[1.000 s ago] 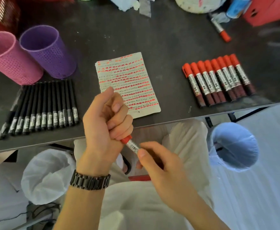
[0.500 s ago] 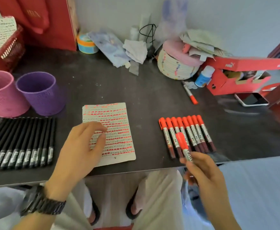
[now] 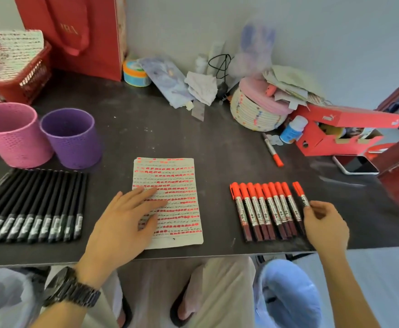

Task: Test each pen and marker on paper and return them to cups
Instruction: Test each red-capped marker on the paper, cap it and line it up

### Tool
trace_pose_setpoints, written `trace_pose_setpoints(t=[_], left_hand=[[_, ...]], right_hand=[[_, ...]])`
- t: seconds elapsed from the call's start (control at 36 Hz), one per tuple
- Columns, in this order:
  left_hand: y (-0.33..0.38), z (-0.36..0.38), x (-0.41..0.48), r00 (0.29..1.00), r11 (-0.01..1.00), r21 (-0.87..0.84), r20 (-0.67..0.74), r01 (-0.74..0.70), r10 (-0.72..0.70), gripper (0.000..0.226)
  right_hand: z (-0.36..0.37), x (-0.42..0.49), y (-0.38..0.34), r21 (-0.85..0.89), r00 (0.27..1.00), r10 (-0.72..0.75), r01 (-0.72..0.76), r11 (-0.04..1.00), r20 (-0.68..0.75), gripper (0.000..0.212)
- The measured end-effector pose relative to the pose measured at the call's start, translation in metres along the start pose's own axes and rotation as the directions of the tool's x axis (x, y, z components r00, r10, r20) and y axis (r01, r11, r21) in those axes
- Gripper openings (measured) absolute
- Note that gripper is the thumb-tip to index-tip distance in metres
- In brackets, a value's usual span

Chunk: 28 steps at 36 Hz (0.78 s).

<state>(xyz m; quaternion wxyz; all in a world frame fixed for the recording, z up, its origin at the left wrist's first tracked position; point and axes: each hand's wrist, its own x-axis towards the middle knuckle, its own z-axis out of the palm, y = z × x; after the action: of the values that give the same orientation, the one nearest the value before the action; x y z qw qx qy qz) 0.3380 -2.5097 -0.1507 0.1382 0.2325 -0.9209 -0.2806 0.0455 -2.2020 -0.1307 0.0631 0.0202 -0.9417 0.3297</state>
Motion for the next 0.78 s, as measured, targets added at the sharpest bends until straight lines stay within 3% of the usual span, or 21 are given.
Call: trace_pose_setpoints(t=[0.08,0.78], left_hand=[[-0.003,0.003,0.000,1.000,1.000,0.017,-0.003,0.007,-0.007,0.035],[0.000,0.003,-0.002,1.000,0.999,0.047,-0.010,0.023,-0.022,0.044]], right_hand=[[0.003,0.001,-0.003,-0.005,1.000,-0.003,0.003,1.000,0.006,0.019],[-0.002,0.007,-0.013,-0.041,0.998,0.001,0.002,0.999,0.065,0.017]])
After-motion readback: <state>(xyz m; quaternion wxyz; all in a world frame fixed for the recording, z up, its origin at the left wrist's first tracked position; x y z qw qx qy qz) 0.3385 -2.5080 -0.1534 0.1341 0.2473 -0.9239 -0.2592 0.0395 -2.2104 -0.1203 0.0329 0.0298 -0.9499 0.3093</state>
